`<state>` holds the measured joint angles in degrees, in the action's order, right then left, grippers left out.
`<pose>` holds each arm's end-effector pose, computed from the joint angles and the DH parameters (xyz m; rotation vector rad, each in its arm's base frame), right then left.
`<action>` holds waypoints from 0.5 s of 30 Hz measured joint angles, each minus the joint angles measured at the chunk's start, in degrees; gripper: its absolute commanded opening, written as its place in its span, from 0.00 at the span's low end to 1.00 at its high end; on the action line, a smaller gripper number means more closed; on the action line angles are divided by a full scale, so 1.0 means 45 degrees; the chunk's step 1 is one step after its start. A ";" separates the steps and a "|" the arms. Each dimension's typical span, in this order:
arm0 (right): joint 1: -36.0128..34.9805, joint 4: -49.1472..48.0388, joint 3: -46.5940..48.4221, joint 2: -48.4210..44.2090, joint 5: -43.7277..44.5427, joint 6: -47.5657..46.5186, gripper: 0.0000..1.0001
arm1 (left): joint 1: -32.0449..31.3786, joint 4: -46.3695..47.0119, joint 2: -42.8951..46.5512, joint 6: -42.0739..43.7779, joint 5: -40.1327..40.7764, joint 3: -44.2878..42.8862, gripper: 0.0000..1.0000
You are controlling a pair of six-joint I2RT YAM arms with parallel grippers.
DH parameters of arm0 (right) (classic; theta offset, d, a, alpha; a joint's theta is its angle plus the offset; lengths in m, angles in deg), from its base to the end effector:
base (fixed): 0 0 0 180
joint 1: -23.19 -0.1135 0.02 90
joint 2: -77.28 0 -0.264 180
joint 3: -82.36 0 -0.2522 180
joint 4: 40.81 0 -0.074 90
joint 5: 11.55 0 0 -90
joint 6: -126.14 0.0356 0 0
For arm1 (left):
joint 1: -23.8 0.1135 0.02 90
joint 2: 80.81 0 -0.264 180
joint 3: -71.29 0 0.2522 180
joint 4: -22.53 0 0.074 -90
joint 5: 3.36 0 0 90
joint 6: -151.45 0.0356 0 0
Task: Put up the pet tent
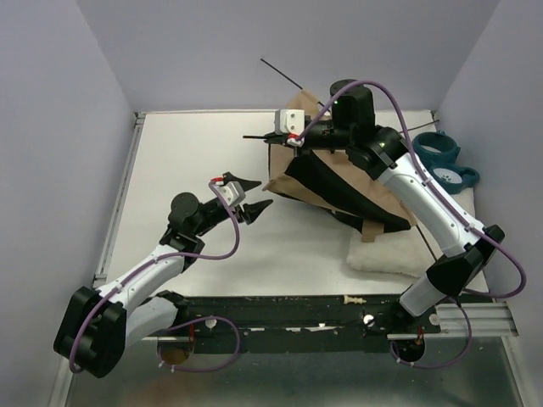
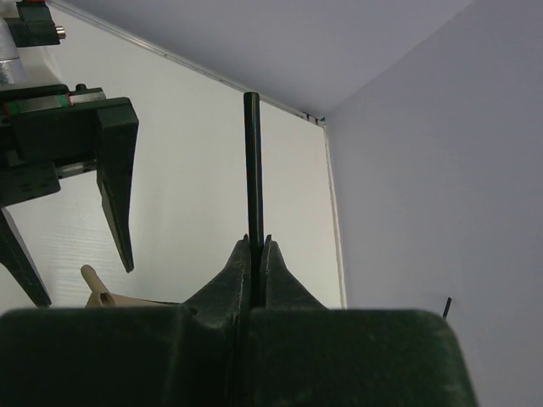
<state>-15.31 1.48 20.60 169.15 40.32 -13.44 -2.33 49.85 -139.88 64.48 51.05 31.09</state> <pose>0.2623 0.2367 0.4614 -1.5489 0.9433 0.4758 0.1927 -0.1176 0.2735 0.8588 1.2268 -0.7672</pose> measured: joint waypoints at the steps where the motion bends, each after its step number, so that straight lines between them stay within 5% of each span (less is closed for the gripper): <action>1: 0.0000 0.0010 -0.0063 -0.0068 0.0000 0.0000 0.01 | -0.0053 0.0160 -0.0049 0.0024 0.0107 0.0000 0.66; 15: 0.0000 0.0053 -0.0466 -0.0257 0.0000 0.0000 0.01 | -0.0865 0.1734 -0.1360 0.0136 0.0971 -0.0019 0.55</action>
<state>-15.31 1.73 18.51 168.00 40.32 -13.44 -6.22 57.65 -146.00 65.09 55.42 31.00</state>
